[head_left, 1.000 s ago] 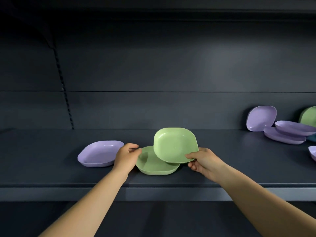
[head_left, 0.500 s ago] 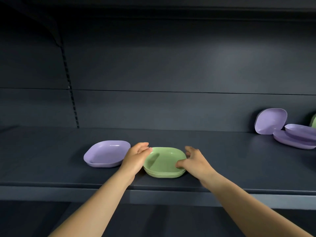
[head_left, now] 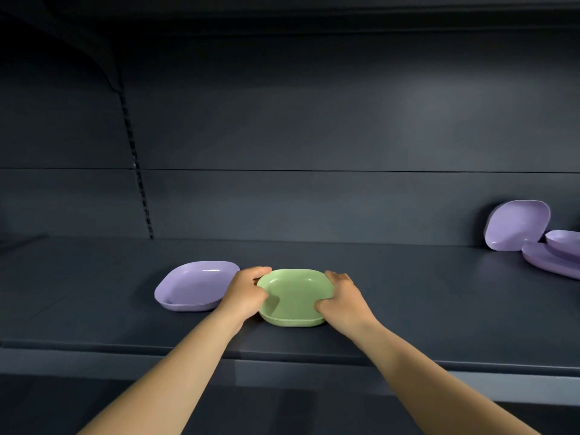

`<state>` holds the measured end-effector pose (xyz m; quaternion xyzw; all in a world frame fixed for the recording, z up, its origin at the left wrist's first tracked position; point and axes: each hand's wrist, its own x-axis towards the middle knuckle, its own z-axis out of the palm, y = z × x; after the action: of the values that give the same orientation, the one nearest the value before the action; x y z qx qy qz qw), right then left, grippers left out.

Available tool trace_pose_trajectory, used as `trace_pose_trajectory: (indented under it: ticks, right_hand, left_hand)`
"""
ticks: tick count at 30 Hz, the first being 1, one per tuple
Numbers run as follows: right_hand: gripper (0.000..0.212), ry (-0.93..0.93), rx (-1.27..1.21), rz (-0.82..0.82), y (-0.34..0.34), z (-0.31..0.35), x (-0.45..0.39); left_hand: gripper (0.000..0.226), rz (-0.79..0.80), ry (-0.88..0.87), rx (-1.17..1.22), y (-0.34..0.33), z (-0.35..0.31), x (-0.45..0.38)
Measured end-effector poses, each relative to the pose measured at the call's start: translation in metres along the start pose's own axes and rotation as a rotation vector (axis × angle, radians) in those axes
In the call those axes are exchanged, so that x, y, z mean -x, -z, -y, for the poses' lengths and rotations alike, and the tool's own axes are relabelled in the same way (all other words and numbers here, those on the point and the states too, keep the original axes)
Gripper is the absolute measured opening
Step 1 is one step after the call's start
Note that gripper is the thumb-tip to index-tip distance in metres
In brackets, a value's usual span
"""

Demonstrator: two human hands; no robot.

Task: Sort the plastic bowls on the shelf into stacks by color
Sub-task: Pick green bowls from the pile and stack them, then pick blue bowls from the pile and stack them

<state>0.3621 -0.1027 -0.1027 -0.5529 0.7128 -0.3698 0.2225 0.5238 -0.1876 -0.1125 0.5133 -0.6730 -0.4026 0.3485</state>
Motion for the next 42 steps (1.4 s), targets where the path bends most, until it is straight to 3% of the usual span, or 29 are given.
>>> trace_pose_trajectory:
  ticks: [3, 8, 12, 17, 24, 34, 42]
  right_hand:
    - [0.063, 0.01, 0.001, -0.005, -0.003, 0.0, -0.003]
    - [0.034, 0.027, -0.02, 0.021, 0.002, -0.007, -0.007]
    - [0.064, 0.084, 0.072, -0.01, 0.035, -0.014, -0.007]
    - [0.069, 0.192, 0.546, -0.031, 0.114, -0.034, 0.008]
    - [0.065, 0.201, 0.892, -0.092, 0.227, -0.093, 0.043]
    - [0.061, 0.218, 1.02, -0.129, 0.407, -0.213, 0.091]
    - [0.058, 0.13, 0.976, -0.155, 0.529, -0.299, 0.127]
  left_hand:
    - [0.055, -0.007, 0.015, -0.009, 0.004, 0.0, -0.003]
    - [0.035, 0.019, -0.015, -0.058, 0.004, -0.005, 0.002]
    - [0.05, 0.012, -0.121, -0.292, 0.005, -0.031, 0.004]
    - [0.046, 0.059, -0.312, -0.65, -0.024, -0.093, 0.013]
    - [0.044, 0.171, -0.427, -0.759, -0.127, -0.17, 0.034]
    - [0.044, 0.209, -0.509, -0.671, -0.327, -0.281, 0.089]
    - [0.047, 0.289, -0.49, -0.638, -0.454, -0.35, 0.117]
